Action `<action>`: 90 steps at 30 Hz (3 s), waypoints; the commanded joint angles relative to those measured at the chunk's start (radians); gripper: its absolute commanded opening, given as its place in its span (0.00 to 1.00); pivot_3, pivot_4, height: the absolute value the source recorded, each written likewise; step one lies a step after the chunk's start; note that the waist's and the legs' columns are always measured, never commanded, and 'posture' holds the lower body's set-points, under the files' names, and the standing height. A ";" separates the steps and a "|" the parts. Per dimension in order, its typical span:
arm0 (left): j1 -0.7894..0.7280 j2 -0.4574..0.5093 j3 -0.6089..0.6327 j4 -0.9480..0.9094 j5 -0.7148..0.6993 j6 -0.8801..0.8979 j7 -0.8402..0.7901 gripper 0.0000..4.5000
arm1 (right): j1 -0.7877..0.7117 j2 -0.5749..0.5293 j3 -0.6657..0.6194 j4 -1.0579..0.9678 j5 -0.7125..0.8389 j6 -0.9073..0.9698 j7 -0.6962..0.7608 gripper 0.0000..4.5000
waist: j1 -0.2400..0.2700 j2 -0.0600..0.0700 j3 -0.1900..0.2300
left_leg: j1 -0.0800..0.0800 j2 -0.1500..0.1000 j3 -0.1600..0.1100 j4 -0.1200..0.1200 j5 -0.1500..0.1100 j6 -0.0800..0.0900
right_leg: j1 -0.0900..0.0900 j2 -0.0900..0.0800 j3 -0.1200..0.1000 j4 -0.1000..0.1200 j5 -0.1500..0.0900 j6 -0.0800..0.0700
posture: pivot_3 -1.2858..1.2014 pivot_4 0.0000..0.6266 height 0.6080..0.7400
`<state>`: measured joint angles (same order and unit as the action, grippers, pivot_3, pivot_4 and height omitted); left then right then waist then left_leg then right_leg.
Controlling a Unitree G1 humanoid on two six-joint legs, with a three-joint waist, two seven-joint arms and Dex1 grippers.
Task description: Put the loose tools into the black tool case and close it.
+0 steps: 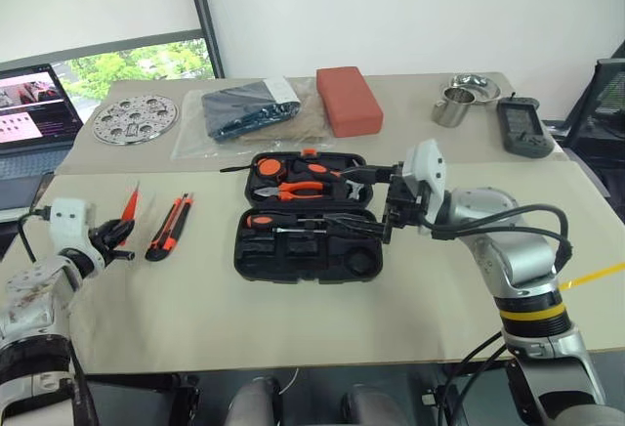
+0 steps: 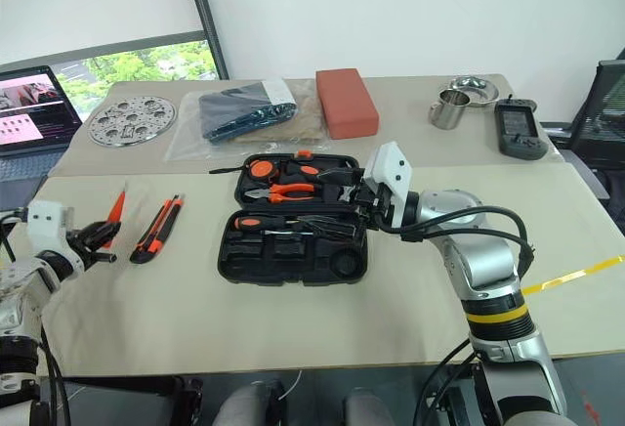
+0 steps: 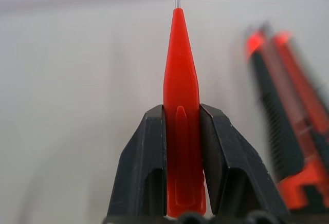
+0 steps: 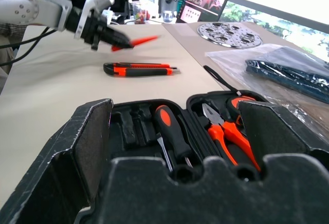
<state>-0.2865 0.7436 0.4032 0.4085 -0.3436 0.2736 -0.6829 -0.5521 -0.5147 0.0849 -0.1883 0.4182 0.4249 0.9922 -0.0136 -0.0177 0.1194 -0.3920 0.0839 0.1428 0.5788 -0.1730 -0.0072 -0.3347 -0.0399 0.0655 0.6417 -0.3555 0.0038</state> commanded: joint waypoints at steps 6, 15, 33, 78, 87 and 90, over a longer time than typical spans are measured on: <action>-0.239 0.111 -0.206 -0.240 -0.046 -0.013 -0.360 0.10 | 0.028 -0.054 -0.067 -0.051 0.054 -0.005 0.019 1.00 | 0.017 0.001 0.000 | -0.002 -0.002 0.000 0.000 0.000 0.001 | 0.001 0.001 -0.003 -0.001 0.000 0.000 | 0.52 0.24 1.00; -0.390 0.037 -0.551 -0.163 0.107 -0.199 -0.671 0.10 | 0.159 -0.132 -0.146 -0.115 0.121 0.008 0.046 1.00 | 0.000 0.003 -0.001 | -0.004 0.001 0.000 0.002 0.002 -0.002 | 0.000 0.012 0.003 -0.003 0.000 0.000 | 0.52 0.24 1.00; -0.465 -0.051 -0.728 -0.017 0.358 -0.268 -0.683 0.10 | 0.260 -0.177 -0.160 -0.181 0.110 -0.011 -0.035 1.00 | 0.001 0.003 -0.001 | -0.006 0.001 -0.003 0.008 0.001 0.000 | 0.000 0.013 0.005 -0.001 0.000 0.001 | 0.52 0.24 1.00; -0.415 -0.188 -0.568 -0.024 0.142 -0.168 -0.693 0.13 | 0.243 -0.145 -0.138 -0.177 0.091 -0.032 -0.063 1.00 | 0.000 0.007 -0.003 | -0.006 0.001 -0.003 0.012 0.001 0.001 | 0.001 0.014 0.005 0.001 0.000 0.001 | 0.52 0.24 1.00; -0.383 -0.204 -0.572 0.093 0.167 -0.277 -0.723 0.01 | 0.250 -0.139 -0.139 -0.191 0.088 -0.022 -0.071 1.00 | 0.002 0.007 -0.003 | -0.007 0.001 -0.003 0.012 0.001 0.001 | 0.001 0.014 0.005 0.001 0.000 0.001 | 0.52 0.24 1.00; -0.383 -0.202 -0.574 0.136 0.183 -0.312 -0.723 0.01 | 0.251 -0.140 -0.140 -0.193 0.088 -0.021 -0.073 1.00 | 0.001 0.007 -0.003 | -0.006 0.001 -0.003 0.012 0.001 0.001 | 0.001 0.014 0.005 0.001 0.000 0.001 | 0.52 0.24 1.00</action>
<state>-0.6644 0.5401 -0.1840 0.5343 -0.1589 -0.0074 -1.4013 -0.2965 -0.6579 -0.0436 -0.3453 0.4946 0.4166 0.9236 -0.0127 -0.0111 0.1167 -0.3985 0.0851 0.1394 0.5912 -0.1721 -0.0063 -0.3335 -0.0261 0.0702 0.6431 -0.3557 0.0045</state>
